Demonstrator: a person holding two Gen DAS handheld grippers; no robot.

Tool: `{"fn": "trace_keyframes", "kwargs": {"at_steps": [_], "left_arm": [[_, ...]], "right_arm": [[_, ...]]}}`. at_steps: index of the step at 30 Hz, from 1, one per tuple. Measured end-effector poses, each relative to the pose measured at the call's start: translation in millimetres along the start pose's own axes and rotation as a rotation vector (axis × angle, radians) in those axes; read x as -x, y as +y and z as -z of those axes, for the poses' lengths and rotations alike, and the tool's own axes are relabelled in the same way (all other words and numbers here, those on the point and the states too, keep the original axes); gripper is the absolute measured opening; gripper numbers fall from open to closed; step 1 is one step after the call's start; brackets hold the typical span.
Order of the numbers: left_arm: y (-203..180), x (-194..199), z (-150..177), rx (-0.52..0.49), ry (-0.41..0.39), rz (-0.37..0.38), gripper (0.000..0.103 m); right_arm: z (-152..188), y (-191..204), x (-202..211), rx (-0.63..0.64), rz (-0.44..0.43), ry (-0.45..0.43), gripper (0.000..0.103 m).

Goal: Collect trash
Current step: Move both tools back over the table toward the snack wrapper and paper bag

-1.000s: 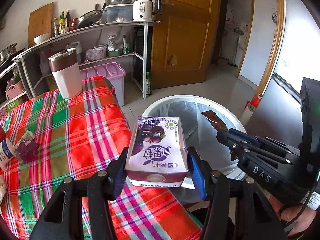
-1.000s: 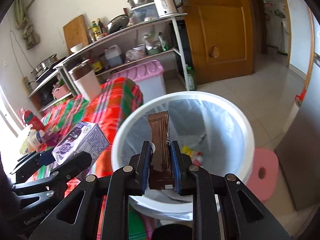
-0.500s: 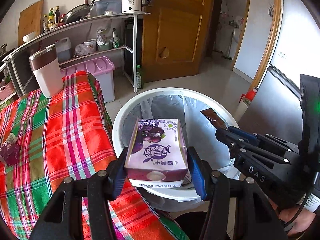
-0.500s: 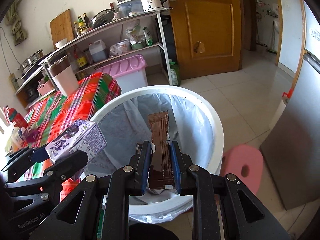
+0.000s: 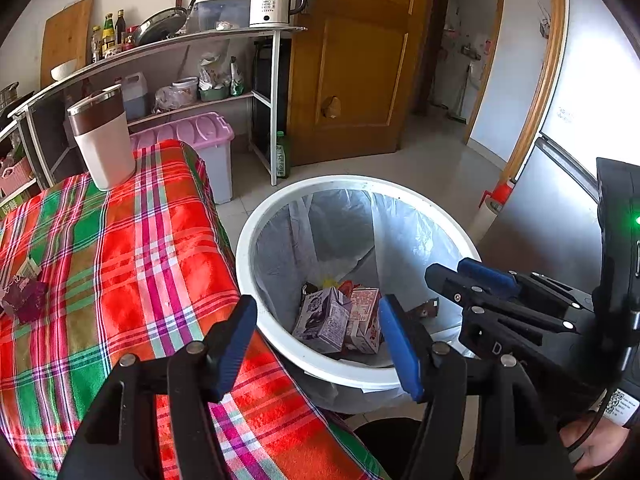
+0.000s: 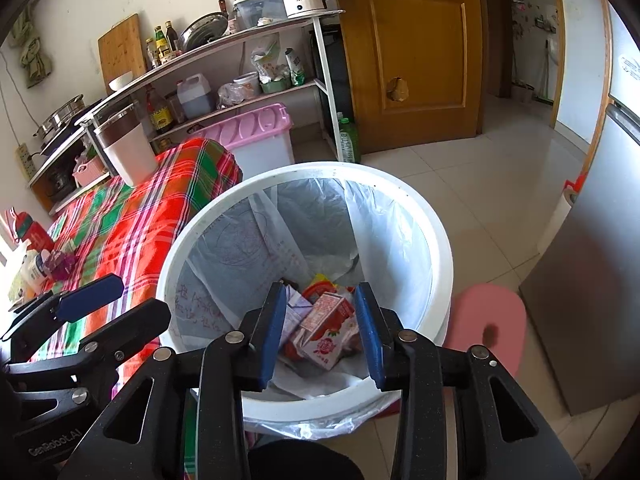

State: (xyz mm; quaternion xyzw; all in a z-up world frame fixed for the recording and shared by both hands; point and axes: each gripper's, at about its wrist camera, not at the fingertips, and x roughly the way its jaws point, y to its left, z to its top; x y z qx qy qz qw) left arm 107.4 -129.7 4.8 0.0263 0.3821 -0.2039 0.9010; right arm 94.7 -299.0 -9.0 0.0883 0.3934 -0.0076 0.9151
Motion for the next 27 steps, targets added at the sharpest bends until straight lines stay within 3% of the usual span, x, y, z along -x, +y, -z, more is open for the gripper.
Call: {"fn": "trace_keyframes", "kwargs": {"at_steps": [27], "left_arm": [[63, 67, 30, 0.092, -0.097, -0.09, 0.066]], "right_arm": [[11, 82, 30, 0.108, -0.131, -0.048, 0.04]]}}
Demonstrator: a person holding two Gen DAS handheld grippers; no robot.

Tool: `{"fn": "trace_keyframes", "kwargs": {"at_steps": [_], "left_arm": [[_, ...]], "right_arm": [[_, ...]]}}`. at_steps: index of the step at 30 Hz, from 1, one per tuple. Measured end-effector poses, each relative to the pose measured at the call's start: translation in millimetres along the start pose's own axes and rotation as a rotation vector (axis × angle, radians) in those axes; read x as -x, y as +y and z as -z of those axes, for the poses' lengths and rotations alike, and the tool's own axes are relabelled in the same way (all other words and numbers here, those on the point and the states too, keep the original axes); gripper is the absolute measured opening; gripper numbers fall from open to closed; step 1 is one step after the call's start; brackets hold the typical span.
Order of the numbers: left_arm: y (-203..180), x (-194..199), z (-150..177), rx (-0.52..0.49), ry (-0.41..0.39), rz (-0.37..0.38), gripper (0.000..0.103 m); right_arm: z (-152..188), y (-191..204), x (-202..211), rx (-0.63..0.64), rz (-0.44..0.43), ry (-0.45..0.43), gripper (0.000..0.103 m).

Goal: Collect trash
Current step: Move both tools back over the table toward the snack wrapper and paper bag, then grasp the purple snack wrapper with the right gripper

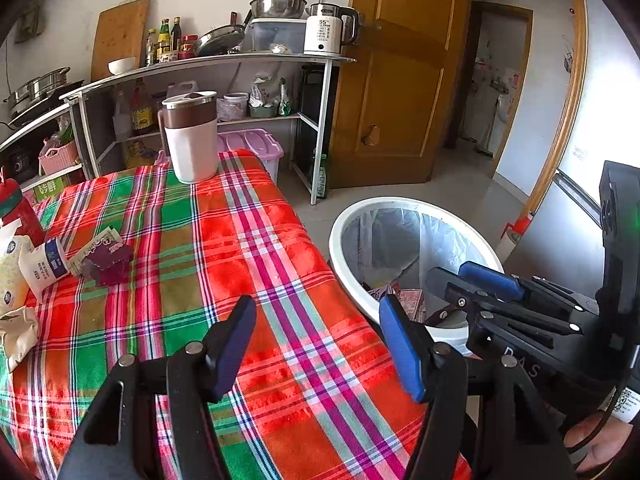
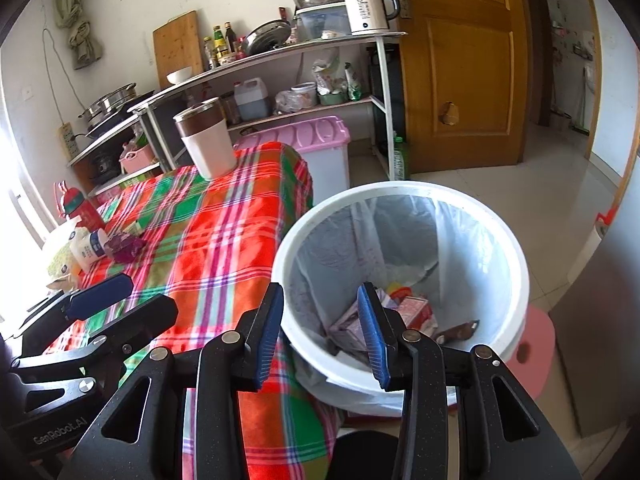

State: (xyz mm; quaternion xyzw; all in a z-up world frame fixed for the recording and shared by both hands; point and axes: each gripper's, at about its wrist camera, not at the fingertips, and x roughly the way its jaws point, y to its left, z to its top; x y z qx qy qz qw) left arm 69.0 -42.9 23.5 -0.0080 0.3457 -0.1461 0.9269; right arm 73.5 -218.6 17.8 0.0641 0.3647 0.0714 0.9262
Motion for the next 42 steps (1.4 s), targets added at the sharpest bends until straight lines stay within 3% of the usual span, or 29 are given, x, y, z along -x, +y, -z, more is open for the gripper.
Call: {"fn": "trace_keyframes", "kwargs": {"at_steps": [7, 25, 42], "left_arm": [[29, 12, 10, 0.037, -0.012, -0.035, 0.066], [152, 39, 40, 0.229, -0.017, -0.235, 0.066], [243, 65, 49, 0.301, -0.037, -0.373, 0.067]], "right_arm": [[2, 25, -3, 0.039, -0.043, 0.001, 0.04], [-2, 110, -44, 0.151, -0.161, 0.049, 0.045], [-17, 181, -88, 0.229, -0.255, 0.107, 0.047]]}}
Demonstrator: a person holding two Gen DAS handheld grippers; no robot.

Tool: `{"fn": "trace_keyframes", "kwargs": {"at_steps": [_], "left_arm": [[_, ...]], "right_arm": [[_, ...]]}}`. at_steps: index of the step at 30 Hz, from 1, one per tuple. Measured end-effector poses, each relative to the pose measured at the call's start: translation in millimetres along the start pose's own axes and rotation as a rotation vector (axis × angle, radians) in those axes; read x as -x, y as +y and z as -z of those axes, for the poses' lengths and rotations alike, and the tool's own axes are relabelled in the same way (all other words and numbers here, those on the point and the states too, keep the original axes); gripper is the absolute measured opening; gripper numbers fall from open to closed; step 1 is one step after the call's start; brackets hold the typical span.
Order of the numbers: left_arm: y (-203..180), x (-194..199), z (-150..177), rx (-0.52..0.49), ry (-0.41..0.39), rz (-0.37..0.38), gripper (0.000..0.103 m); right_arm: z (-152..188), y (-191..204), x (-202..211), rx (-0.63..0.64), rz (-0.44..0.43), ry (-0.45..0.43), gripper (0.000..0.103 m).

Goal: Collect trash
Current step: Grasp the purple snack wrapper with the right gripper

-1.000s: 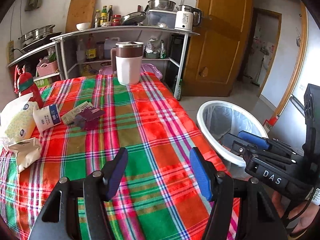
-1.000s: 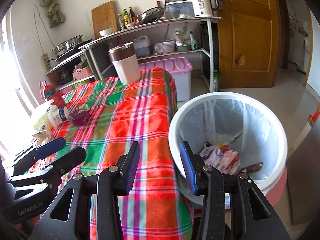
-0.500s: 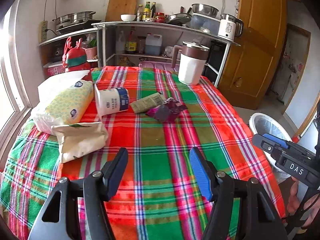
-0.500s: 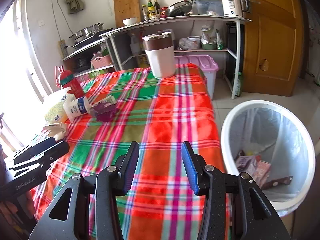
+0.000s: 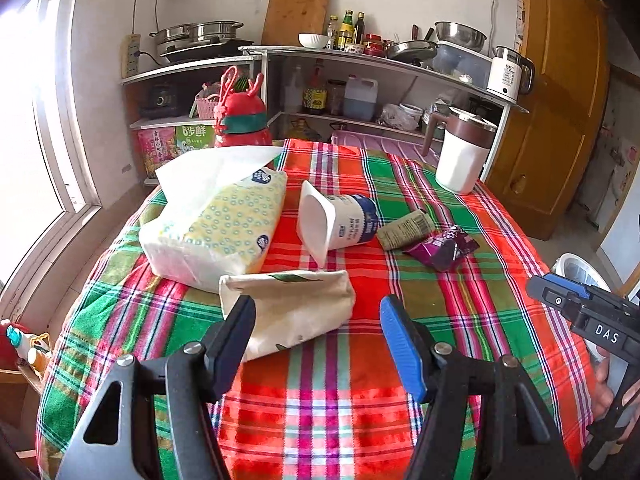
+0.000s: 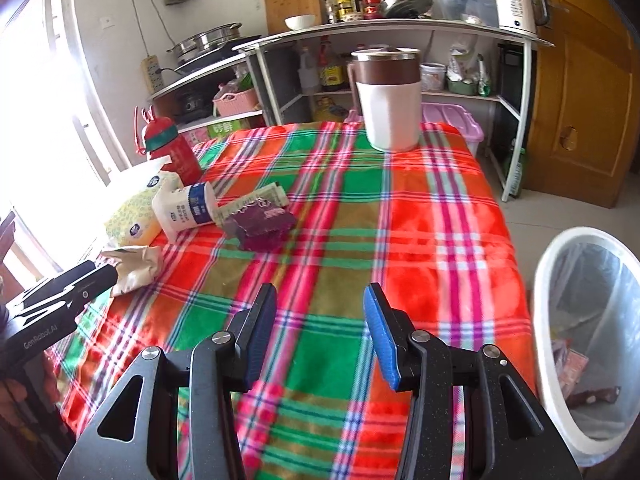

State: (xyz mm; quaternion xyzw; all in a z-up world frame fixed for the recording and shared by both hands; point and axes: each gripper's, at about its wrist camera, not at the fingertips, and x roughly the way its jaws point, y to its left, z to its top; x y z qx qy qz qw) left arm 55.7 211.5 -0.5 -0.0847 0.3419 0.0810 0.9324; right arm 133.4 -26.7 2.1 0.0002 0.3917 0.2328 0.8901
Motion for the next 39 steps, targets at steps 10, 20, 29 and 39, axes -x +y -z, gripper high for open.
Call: {"fn": "trace_keyframes", "kwargs": {"at_steps": [10, 20, 29, 39], "left_arm": [[25, -10, -12, 0.029, -0.005, -0.016, 0.068], [41, -30, -23, 0.057, 0.018, -0.017, 0.069], [36, -42, -12, 0.056, 0.084, 0.064, 0.069], [21, -40, 1, 0.013, 0.117, 0.09, 0.069]], "right_arm": [[-41, 17, -32, -0.017, -0.044, -0.032, 0.058], [-63, 22, -83, -0.091, -0.074, 0.055, 0.06], [-53, 33, -101, -0.059, -0.051, 0.106, 0.057], [-39, 45, -91, 0.019, -0.016, 0.084, 0.041]]}}
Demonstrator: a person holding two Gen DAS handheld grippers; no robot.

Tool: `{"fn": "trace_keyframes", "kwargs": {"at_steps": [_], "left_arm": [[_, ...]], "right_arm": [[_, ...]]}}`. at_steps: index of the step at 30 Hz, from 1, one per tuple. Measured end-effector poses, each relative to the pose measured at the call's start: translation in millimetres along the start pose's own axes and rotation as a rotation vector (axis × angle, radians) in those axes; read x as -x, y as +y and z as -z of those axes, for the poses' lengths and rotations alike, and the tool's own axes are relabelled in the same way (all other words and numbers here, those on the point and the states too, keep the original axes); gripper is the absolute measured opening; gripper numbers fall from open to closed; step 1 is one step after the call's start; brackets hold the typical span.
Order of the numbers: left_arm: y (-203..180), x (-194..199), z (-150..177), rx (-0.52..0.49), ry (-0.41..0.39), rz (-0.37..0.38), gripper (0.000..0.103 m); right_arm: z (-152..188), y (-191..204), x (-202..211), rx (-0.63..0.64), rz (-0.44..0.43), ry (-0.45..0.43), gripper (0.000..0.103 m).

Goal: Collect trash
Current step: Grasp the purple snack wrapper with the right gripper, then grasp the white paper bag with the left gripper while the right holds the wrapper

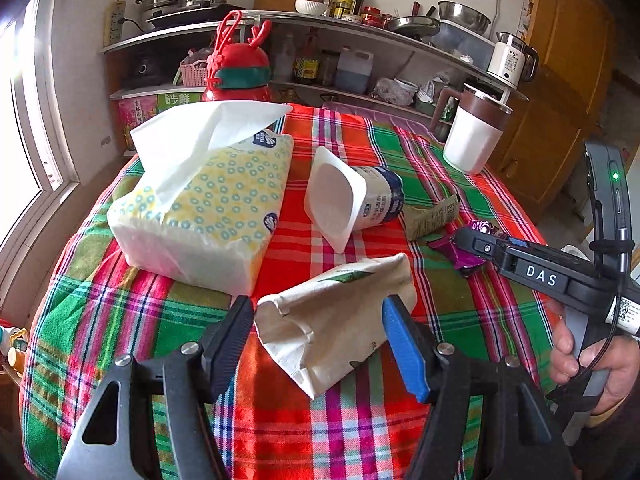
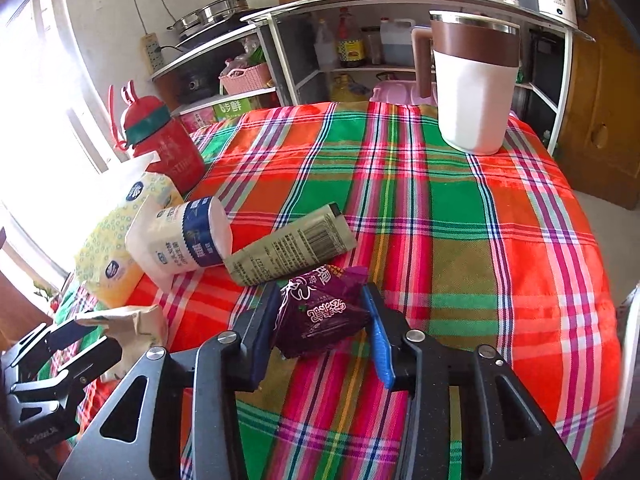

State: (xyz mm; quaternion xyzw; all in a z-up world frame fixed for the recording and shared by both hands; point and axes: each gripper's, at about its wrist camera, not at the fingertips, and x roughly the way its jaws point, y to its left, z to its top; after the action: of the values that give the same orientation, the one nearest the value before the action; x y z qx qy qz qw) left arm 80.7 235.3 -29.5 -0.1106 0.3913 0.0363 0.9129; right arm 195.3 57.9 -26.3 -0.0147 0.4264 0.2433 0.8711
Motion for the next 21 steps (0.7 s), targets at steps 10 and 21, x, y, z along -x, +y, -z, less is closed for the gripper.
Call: {"fn": "trace_keyframes", "kwargs": {"at_steps": [10, 21], "left_arm": [[-30, 3, 14, -0.063, 0.034, 0.079, 0.069], [-28, 12, 0, -0.106, -0.038, -0.025, 0.07]], "right_arm": [[18, 0, 20, 0.023, 0.001, -0.029, 0.027], [27, -16, 44, -0.017, -0.018, -0.063, 0.027]]}}
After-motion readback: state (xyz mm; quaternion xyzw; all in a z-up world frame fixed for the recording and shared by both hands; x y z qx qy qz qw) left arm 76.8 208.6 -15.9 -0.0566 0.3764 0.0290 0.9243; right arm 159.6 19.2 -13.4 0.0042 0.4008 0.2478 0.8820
